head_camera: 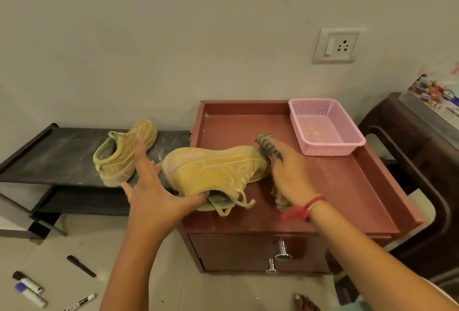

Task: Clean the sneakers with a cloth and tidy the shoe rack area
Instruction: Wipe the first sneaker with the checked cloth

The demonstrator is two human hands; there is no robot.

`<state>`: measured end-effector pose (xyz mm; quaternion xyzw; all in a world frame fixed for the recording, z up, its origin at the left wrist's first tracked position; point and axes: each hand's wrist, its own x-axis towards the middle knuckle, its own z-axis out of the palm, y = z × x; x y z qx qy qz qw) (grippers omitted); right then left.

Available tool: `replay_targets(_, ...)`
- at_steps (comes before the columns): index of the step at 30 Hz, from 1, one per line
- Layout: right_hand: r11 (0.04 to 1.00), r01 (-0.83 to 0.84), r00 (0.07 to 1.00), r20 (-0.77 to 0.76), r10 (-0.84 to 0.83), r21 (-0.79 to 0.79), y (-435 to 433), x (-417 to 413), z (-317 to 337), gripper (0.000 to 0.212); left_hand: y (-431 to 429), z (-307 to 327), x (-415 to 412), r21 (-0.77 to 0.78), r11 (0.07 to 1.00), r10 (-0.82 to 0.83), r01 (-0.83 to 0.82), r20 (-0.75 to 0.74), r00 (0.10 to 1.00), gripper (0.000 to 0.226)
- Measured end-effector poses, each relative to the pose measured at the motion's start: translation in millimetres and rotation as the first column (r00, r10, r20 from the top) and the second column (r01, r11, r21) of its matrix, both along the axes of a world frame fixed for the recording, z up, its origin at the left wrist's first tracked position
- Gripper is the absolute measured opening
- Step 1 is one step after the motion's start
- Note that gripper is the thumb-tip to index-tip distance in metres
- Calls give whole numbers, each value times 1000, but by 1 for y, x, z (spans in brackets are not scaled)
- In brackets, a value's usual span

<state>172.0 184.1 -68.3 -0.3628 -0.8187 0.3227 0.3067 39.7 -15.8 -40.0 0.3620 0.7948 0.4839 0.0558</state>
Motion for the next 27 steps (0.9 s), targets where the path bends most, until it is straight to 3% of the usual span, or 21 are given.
replay_targets(1,992,-97,995,4,97,77,-15,-6,7,54,1,1,0,2,1000,-3,3,3,1000,134)
replay_targets(3,949,-273,955,159,249,158,-44,-16,9,60,2,1,1,6,1000,-3,3,0,1000,134)
replay_targets(6,931,-342,922,236,306,130,-46,-17,-2,60,2,0,2,-8,999,33,-33,3,999,132)
replay_targets(9,958,-287,953,108,283,20,-28,-8,-13,61,-1,-1,2,-24,999,30,-30,-1,1000,132)
replay_targets(16,975,5,991,131,25,-220,16,6,-30,56,-2,2,-1,-35,999,35,-33,54,998,131)
replay_targets(18,980,90,996,20,-88,-178,9,5,-26,56,-2,2,0,-37,999,29,-27,59,998,133)
replay_targets(20,998,12,998,-61,-16,-62,-6,0,-23,58,-3,1,-1,-31,999,18,-16,72,997,133)
replay_targets(22,997,-72,997,12,72,-2,-15,-4,-32,59,-3,1,-1,-40,999,9,-6,83,996,131)
replay_targets(26,989,62,967,252,-25,-137,10,4,-38,44,-4,-1,-3,-52,998,23,-18,91,996,127)
replay_targets(27,982,91,966,254,-47,-164,14,7,-36,40,-3,-1,-3,-51,998,31,-26,92,995,126)
